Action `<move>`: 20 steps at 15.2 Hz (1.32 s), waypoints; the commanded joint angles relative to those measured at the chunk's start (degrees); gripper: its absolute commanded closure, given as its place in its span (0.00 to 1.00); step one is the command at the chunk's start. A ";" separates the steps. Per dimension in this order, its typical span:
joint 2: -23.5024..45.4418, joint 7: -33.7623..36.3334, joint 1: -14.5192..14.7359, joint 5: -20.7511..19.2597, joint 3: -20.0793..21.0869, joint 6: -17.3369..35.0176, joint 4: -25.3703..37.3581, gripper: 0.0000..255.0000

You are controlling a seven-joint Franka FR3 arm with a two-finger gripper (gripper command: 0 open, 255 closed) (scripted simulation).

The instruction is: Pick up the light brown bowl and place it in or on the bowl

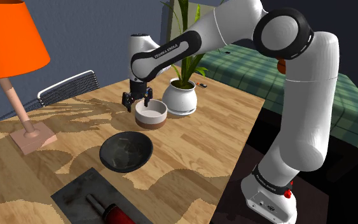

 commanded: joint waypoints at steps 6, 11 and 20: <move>3.11 0.55 0.38 -0.85 -0.44 3.70 -0.66 0.00; 3.12 0.55 0.38 -0.85 -0.44 3.69 -0.64 0.00; 3.11 0.55 0.38 -0.85 -0.44 3.67 -0.64 1.00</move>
